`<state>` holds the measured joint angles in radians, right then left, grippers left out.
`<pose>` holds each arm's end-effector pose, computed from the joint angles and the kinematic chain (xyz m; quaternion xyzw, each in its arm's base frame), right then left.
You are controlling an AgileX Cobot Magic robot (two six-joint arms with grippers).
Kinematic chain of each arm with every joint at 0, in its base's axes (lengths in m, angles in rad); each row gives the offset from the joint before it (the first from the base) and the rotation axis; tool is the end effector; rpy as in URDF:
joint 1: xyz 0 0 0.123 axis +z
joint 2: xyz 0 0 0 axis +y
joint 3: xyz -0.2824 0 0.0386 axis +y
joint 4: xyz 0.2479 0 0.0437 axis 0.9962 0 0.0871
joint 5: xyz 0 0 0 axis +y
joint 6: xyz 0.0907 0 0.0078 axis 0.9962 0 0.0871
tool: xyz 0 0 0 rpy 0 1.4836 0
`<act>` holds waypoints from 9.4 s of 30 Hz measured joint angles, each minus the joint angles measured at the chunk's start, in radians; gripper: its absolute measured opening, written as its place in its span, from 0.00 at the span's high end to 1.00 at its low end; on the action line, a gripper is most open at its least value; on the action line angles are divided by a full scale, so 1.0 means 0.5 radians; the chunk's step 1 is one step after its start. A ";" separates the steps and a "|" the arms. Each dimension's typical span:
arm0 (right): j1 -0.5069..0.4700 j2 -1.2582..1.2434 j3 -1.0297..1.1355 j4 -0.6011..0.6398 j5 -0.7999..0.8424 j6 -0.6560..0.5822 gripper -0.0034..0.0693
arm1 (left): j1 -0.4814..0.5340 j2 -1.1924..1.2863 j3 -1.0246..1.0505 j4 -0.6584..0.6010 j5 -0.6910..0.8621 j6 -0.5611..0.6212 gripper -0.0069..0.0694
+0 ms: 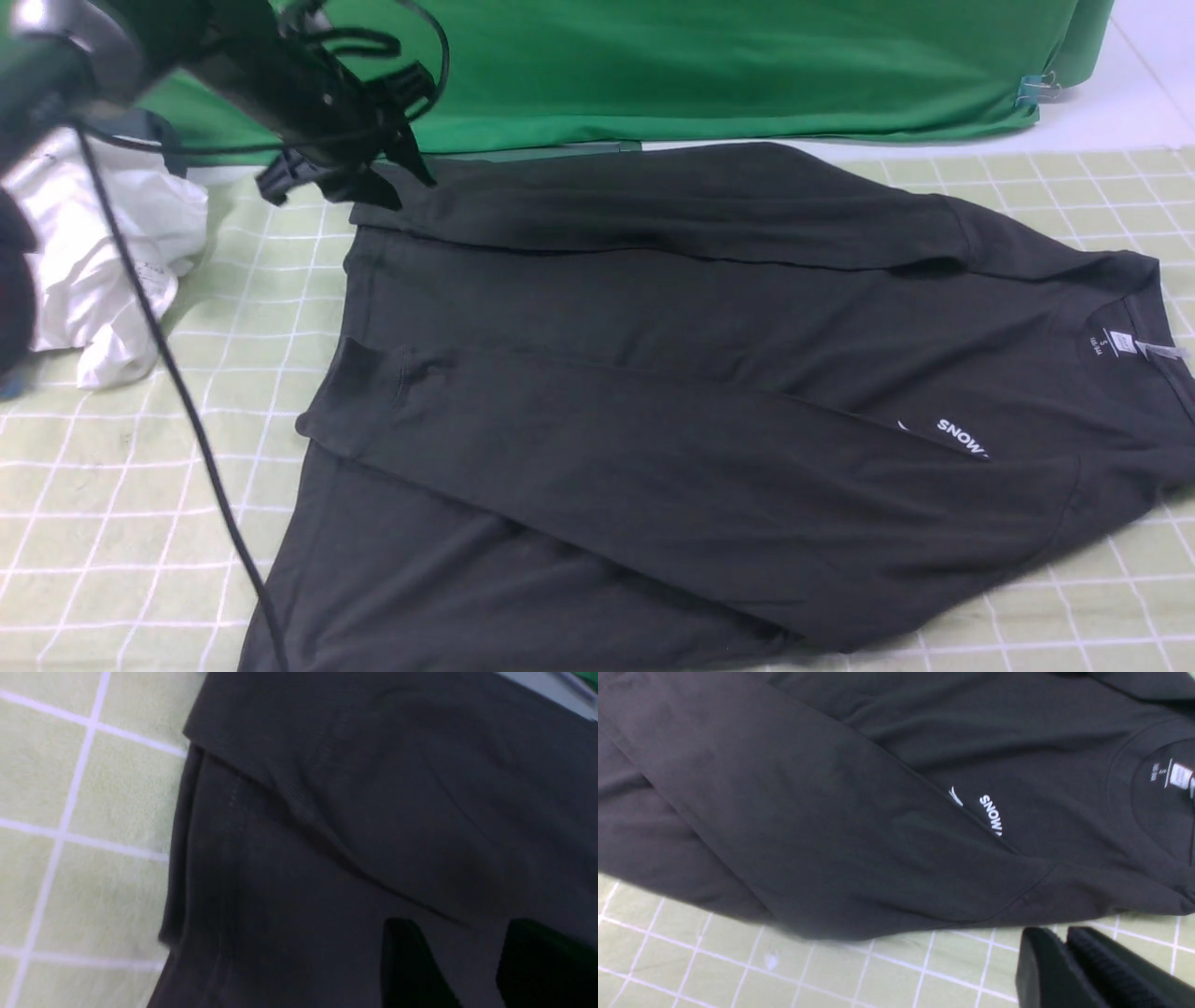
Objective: Fold a long-sleeved shirt over a green coffee tablecloth.
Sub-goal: 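Grab the top left corner of the dark shirt with the left gripper, then fold the left side of the dark shirt inward over its body with the left gripper, then grasp the near edge of the shirt at its hem and shoulder corners, then fold the black garment in half by bringing its near edge over to the far edge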
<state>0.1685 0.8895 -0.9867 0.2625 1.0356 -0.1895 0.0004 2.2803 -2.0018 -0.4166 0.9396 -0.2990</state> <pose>0.1484 0.0459 0.3683 -0.1427 0.9172 0.1252 0.3504 0.5035 -0.0296 0.2097 -0.2241 0.9318 -0.2192 0.1829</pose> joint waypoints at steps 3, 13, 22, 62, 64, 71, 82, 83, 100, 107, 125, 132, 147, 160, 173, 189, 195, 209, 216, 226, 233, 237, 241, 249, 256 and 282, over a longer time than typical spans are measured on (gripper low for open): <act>0.000 0.048 0.000 0.000 0.000 0.000 0.85 | 0.004 0.137 -0.137 -0.002 0.029 -0.130 0.57; 0.000 0.113 0.000 0.000 -0.012 0.002 0.84 | 0.016 0.301 -0.225 -0.003 0.125 -0.236 0.58; 0.000 0.113 0.000 0.000 -0.016 0.009 0.83 | 0.016 0.303 -0.233 0.104 -0.083 -0.496 0.52; 0.000 0.113 0.000 0.000 -0.149 -0.047 0.78 | -0.197 -0.262 -0.185 0.818 0.512 -0.596 0.88; 0.000 0.113 0.000 0.000 -0.151 -0.052 0.78 | -0.237 -0.354 -0.112 0.818 0.531 -0.596 0.88; 0.000 0.113 0.000 0.000 -0.189 -0.052 0.77 | -0.465 -0.618 0.299 0.833 0.551 -0.599 0.88; 0.000 0.113 0.000 0.000 -0.198 -0.052 0.76 | -0.473 -0.623 0.803 0.882 0.507 -0.578 0.88; 0.000 0.113 0.000 0.000 -0.202 -0.052 0.76 | -0.471 -0.623 0.817 0.908 0.495 -0.553 0.88; 0.000 0.113 0.000 0.000 -0.191 -0.008 0.74 | -0.448 -0.907 0.866 1.086 0.423 -0.540 0.88; 0.000 0.113 0.000 0.000 -0.178 -0.008 0.73 | -0.448 -0.895 1.227 1.091 0.282 -0.540 0.88; 0.000 0.113 0.000 0.000 -0.124 -0.047 0.72 | -0.445 -0.995 1.072 1.183 0.375 -0.488 0.35; 0.000 0.113 0.000 0.000 -0.091 -0.053 0.71 | -0.442 -1.143 1.243 0.985 0.532 -0.235 0.38; 0.000 0.113 0.000 0.000 -0.073 -0.058 0.71 | -0.442 -1.209 2.172 0.789 0.546 0.138 0.54; 0.000 0.113 0.000 0.000 -0.074 -0.058 0.70 | -0.226 -1.224 2.278 0.644 0.318 0.251 0.72; 0.000 0.113 0.000 0.000 -0.076 -0.058 0.70 | 0.060 -1.419 2.671 0.178 -0.092 0.598 0.87; 0.000 0.157 0.000 0.000 -0.102 -0.058 0.69 | 0.058 -1.437 2.623 0.272 -0.080 0.500 0.33; 0.000 0.196 0.000 0.008 -0.104 -0.058 0.68 | 0.060 -1.424 2.454 0.450 0.084 0.507 0.28; 0.000 0.228 0.000 0.010 -0.116 -0.058 0.67 | 0.059 -1.454 2.693 0.404 -0.153 0.456 0.31; 0.000 0.228 0.000 0.014 -0.123 -0.058 0.67 | 0.060 -1.459 2.697 0.419 -0.161 0.509 0.51; 0.065 0.232 0.132 0.104 -0.194 -0.088 0.65 | 0.059 -1.498 2.588 0.297 -0.063 0.672 0.87; 0.542 0.487 0.386 0.069 -0.392 -0.194 0.52 | 0.059 -1.676 2.556 0.293 -0.051 0.680 0.88; 0.915 0.841 0.400 -0.182 -0.464 -0.184 0.37 | 0.059 -1.724 2.556 0.293 -0.025 0.688 0.88; 1.094 1.111 0.400 -0.426 -0.555 -0.118 0.33 | 0.059 -1.731 2.556 0.293 -0.021 0.708 0.88; 1.176 1.469 0.400 -0.624 -0.799 -0.095 0.34 | 0.059 -1.731 2.609 0.295 -0.064 0.716 0.88; 1.178 1.516 0.395 -0.686 -0.919 -0.065 0.55 | 0.059 -1.731 2.611 0.297 -0.141 0.717 0.88; 1.473 1.000 0.603 -0.458 -0.232 0.165 0.90 | 0.059 -2.541 2.919 0.183 0.271 0.669 0.88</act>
<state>0.9050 1.3893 -0.6850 0.0334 0.9195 -0.1071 0.0298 1.0099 -0.5424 -0.3251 1.0751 0.0357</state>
